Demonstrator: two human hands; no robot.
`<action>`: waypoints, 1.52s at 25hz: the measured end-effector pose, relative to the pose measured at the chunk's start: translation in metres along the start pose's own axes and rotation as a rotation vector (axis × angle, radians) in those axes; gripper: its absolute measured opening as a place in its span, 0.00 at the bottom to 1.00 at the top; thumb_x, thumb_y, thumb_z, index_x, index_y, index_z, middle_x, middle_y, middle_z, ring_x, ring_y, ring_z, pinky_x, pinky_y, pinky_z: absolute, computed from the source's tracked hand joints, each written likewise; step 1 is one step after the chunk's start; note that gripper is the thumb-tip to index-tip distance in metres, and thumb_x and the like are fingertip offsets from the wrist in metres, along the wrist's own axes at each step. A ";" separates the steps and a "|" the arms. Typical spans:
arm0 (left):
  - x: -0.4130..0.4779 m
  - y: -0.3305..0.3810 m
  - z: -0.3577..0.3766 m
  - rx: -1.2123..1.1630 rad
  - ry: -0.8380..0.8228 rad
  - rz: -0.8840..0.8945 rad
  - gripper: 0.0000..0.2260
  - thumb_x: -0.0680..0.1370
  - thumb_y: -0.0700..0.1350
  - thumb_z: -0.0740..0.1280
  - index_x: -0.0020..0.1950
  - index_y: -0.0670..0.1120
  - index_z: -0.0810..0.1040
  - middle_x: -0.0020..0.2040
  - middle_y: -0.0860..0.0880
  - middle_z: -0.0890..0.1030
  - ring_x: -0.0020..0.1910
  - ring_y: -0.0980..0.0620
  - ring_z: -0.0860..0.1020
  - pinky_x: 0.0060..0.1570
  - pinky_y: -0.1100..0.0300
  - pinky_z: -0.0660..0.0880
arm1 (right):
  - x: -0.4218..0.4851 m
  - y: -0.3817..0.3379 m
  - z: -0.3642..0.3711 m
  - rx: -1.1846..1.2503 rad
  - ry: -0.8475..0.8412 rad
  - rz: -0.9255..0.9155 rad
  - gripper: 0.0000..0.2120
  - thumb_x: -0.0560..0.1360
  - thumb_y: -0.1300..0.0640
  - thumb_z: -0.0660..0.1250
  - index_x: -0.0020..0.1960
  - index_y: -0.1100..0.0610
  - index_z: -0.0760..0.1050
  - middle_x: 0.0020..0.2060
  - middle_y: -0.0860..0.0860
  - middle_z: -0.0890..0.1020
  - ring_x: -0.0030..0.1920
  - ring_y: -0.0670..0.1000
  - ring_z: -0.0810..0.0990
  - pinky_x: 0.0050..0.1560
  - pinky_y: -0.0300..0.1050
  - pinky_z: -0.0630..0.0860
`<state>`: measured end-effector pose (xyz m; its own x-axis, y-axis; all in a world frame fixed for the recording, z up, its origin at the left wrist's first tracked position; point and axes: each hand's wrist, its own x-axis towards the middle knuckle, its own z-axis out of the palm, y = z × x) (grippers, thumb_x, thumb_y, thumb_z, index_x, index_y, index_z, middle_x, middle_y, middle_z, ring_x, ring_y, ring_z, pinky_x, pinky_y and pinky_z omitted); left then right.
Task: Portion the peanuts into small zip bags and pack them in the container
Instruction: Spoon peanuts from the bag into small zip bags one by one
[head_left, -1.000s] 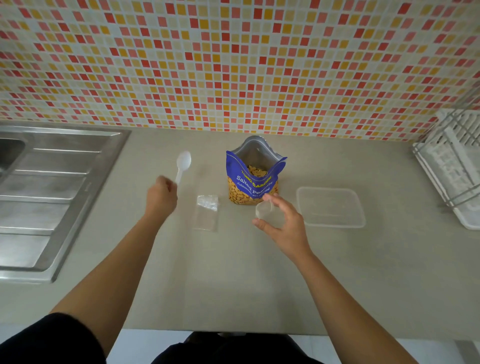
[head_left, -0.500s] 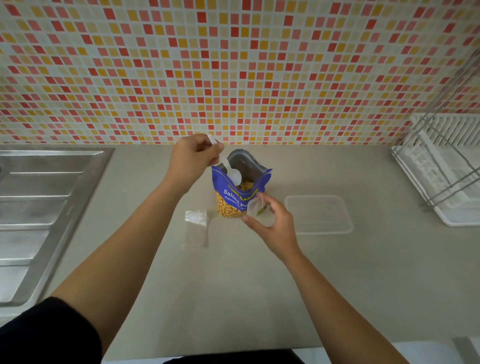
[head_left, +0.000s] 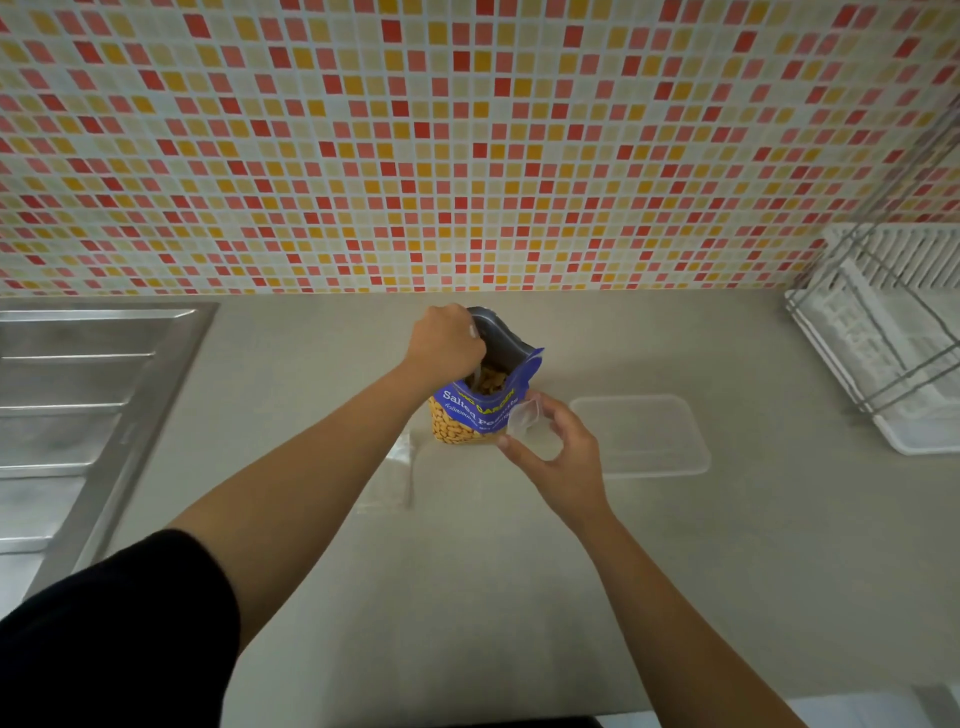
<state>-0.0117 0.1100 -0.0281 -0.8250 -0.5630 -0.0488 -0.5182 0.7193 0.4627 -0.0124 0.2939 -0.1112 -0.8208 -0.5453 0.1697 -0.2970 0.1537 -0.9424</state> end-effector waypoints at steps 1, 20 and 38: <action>0.002 -0.001 0.000 -0.054 -0.007 -0.041 0.10 0.76 0.43 0.63 0.49 0.37 0.78 0.42 0.42 0.80 0.42 0.44 0.79 0.34 0.58 0.71 | 0.001 -0.001 -0.001 0.010 0.008 0.000 0.21 0.65 0.51 0.77 0.53 0.37 0.72 0.47 0.32 0.79 0.52 0.38 0.77 0.53 0.25 0.67; -0.003 -0.046 -0.046 -1.018 -0.037 -0.390 0.05 0.78 0.39 0.62 0.44 0.40 0.76 0.34 0.45 0.76 0.30 0.55 0.72 0.31 0.69 0.73 | 0.032 -0.029 -0.005 -0.021 0.172 -0.133 0.25 0.64 0.48 0.74 0.59 0.48 0.72 0.51 0.39 0.76 0.51 0.40 0.75 0.52 0.29 0.70; -0.008 -0.016 -0.084 -1.059 0.038 -0.258 0.05 0.78 0.40 0.62 0.44 0.44 0.75 0.35 0.47 0.76 0.31 0.55 0.73 0.30 0.68 0.71 | 0.047 -0.046 0.006 -0.134 0.179 -0.127 0.27 0.62 0.46 0.73 0.59 0.52 0.74 0.47 0.36 0.73 0.49 0.42 0.73 0.50 0.29 0.68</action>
<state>0.0219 0.0683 0.0394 -0.7027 -0.6716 -0.2349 -0.2026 -0.1277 0.9709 -0.0342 0.2567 -0.0617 -0.8426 -0.4142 0.3441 -0.4555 0.2073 -0.8658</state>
